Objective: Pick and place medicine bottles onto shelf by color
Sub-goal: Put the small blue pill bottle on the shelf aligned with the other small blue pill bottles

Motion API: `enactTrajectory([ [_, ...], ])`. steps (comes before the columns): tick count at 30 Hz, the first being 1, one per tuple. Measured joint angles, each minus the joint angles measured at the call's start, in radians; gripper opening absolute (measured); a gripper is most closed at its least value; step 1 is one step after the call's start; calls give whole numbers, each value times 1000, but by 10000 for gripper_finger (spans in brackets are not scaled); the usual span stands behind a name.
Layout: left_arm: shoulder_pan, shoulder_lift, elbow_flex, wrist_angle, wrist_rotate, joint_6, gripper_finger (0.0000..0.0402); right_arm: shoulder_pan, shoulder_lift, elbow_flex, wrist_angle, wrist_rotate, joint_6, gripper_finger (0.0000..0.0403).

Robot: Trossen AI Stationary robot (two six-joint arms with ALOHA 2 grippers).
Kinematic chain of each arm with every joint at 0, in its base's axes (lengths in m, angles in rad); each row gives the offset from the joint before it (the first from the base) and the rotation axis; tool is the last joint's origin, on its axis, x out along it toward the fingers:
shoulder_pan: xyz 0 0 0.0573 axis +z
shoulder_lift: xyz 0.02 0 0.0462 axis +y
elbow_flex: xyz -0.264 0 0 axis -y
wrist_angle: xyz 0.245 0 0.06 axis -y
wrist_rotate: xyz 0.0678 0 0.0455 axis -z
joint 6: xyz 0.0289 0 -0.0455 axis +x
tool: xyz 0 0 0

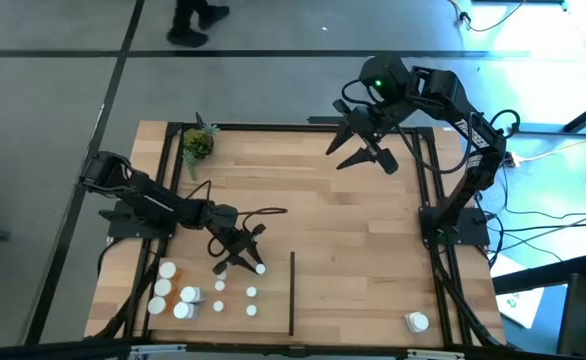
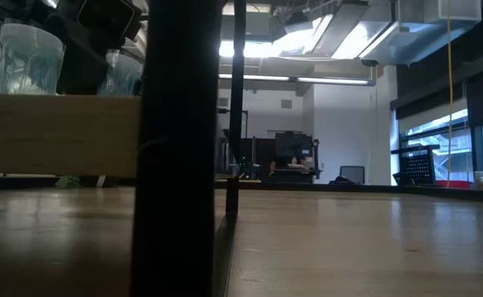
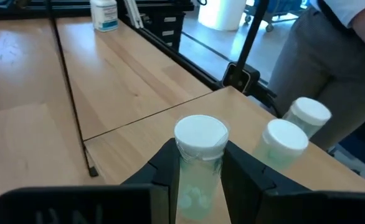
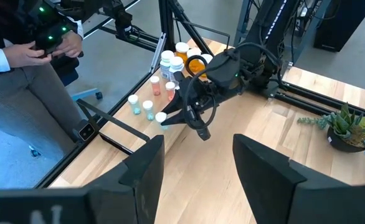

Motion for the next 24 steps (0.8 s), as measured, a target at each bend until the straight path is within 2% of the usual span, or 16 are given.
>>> enactTrajectory([
  [18, 11, 0, 0, -7, -9, -52, 80, 0, 0, 0, 0, 0, 0, 193],
  [24, -39, 0, 0, -6, -81, -47, 80, 0, 0, 0, 0, 0, 0, 193],
])
